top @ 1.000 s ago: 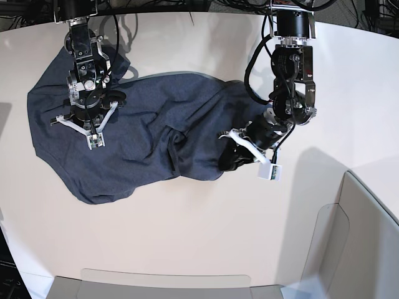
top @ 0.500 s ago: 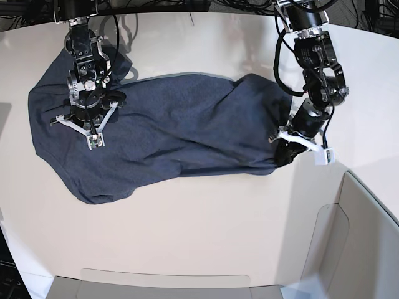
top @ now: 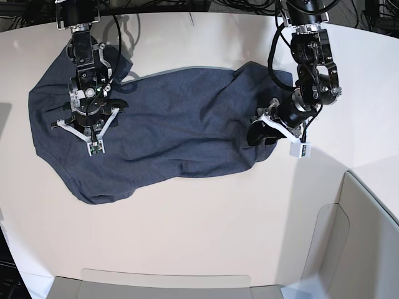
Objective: Layout the t-shirt on the table in an organized manner, then fold the t-shirt properly
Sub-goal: 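Pull the shirt taut between both grippers, left gripper moving outward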
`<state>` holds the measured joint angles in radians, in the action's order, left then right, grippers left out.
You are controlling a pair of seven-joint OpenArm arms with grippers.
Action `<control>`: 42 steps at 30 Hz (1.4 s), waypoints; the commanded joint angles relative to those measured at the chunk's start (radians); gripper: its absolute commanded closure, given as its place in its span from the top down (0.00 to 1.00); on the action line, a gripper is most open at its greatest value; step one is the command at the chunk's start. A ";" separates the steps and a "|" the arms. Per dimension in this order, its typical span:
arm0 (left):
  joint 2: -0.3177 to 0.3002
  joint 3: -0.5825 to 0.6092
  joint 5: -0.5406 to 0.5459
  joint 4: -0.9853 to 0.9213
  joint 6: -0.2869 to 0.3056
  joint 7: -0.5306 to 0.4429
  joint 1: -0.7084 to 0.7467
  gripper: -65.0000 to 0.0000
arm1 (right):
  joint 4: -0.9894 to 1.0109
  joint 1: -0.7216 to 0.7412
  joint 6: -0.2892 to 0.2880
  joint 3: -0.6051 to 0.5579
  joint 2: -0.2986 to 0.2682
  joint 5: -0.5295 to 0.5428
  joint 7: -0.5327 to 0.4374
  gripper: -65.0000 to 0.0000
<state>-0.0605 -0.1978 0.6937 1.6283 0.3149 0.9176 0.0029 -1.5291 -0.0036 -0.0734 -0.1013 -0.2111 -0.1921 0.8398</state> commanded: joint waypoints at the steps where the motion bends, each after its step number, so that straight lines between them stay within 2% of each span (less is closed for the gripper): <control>1: -0.022 -0.035 0.017 0.051 0.005 -0.019 -0.016 0.41 | 0.012 0.009 -0.049 -0.004 0.016 0.067 0.054 0.00; 10: -0.022 -0.236 0.019 0.272 0.011 -0.018 0.033 0.41 | -0.073 0.089 -0.049 0.125 0.112 0.069 0.054 0.00; 19: -0.023 -0.236 0.019 0.321 0.013 -0.025 0.217 0.41 | -0.136 0.081 -0.050 0.202 0.120 0.073 0.055 0.00; 23: -0.023 -0.234 0.019 0.332 0.013 -0.019 0.289 0.41 | -0.222 0.029 -0.056 0.251 0.121 0.073 0.057 0.00; 31: -0.028 -0.214 0.017 0.347 0.013 -0.015 0.377 0.41 | -0.443 -0.154 -0.056 0.259 0.111 0.069 0.059 0.00; 35: -0.026 -0.216 0.017 0.347 0.011 -0.015 0.401 0.41 | -0.463 -0.244 -0.058 0.251 0.054 0.073 0.059 0.00; 39: -0.026 -0.216 0.014 0.346 0.008 -0.015 0.400 0.41 | -0.463 -0.329 -0.058 0.257 0.042 0.067 0.059 0.00; 42: -0.026 -0.216 0.014 0.343 0.007 -0.015 0.398 0.41 | -0.460 -0.385 -0.058 0.252 0.005 0.070 0.059 0.00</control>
<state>-0.0795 -0.4084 0.6933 1.9583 0.3176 0.9165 0.4000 -1.9701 -0.3962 -0.1406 0.1444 -0.1925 -0.1055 0.9173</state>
